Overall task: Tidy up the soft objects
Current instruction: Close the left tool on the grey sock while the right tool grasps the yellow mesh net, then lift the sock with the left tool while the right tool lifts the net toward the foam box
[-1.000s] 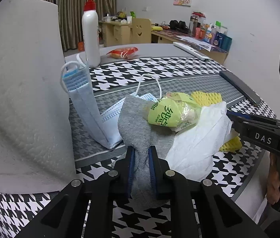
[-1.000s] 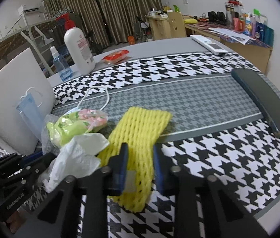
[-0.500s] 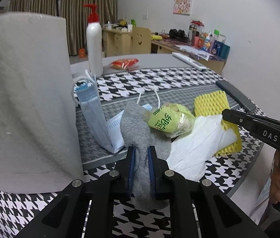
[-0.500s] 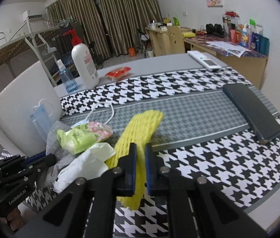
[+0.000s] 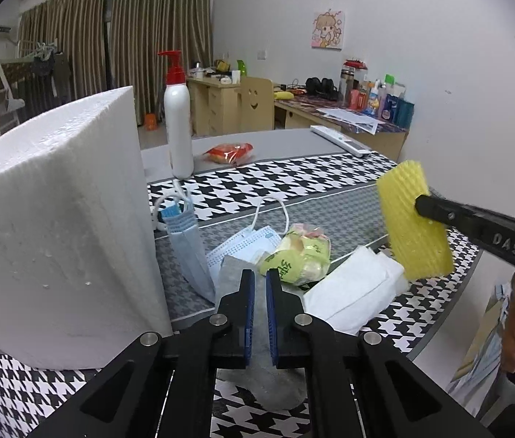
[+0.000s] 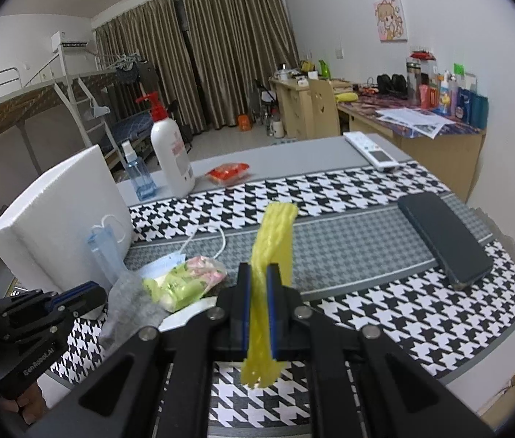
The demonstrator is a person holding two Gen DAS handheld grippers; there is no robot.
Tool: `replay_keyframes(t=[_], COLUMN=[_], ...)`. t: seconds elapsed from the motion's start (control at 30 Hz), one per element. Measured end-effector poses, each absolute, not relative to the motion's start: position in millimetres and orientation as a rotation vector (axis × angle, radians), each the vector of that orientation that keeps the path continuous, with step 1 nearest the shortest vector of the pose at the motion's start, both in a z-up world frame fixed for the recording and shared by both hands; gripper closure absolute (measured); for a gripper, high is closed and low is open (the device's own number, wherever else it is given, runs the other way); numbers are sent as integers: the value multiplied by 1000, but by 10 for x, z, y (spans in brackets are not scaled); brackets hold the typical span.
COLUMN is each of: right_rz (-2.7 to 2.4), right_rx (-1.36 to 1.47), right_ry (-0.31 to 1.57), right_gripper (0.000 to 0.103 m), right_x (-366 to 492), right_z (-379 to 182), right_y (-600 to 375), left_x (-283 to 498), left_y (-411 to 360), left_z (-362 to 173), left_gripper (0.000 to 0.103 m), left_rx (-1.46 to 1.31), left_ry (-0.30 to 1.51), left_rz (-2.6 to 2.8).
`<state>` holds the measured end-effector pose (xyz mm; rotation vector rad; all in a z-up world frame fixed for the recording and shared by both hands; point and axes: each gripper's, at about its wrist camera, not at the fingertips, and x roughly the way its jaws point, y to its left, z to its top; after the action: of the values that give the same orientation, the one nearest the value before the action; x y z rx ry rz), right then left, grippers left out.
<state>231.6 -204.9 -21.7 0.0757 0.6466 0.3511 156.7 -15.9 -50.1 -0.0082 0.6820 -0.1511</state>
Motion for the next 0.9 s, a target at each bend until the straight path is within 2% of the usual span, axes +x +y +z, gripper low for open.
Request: replay_keyframes(t=[0.1, 0.17, 0.23, 0.27, 0.3, 0.37, 0.77, 0.83, 0.9], right_rz=[349, 347, 348, 348, 347, 342, 331, 332, 332], right_rx=[69, 67, 70, 70, 74, 78, 86, 89, 91], right_ry=[631, 635, 642, 644, 647, 645, 619, 618, 617], right_gripper=[92, 92, 92, 92, 92, 92, 92, 92, 92], right_x=[2293, 2297, 2304, 2301, 2305, 2300, 2221, 2211, 2196], right_z=[-185, -206, -234, -249, -264, -267, -219, -219, -217], right_y=[-2058, -2058, -2060, -2062, -2071, -2091, -2164, -2167, -2168], left_x=[1597, 1624, 1634, 1630, 1626, 1619, 1723, 1714, 1705], left_y=[-164, -183, -203, -212, -215, -214, -146, -154, -170], left_z=[-573, -652, -732, -759, -781, -798, -967, -966, -959], left_gripper=[95, 89, 75, 59, 48, 44, 44, 51, 72], left_rx=[-14, -15, -7, -5, -6, -4, -8, -6, 1], left_ry=[714, 752, 780, 788, 793, 791, 849, 844, 844], left_rz=[-165, -175, -169, -167, -167, -151, -97, -105, -116])
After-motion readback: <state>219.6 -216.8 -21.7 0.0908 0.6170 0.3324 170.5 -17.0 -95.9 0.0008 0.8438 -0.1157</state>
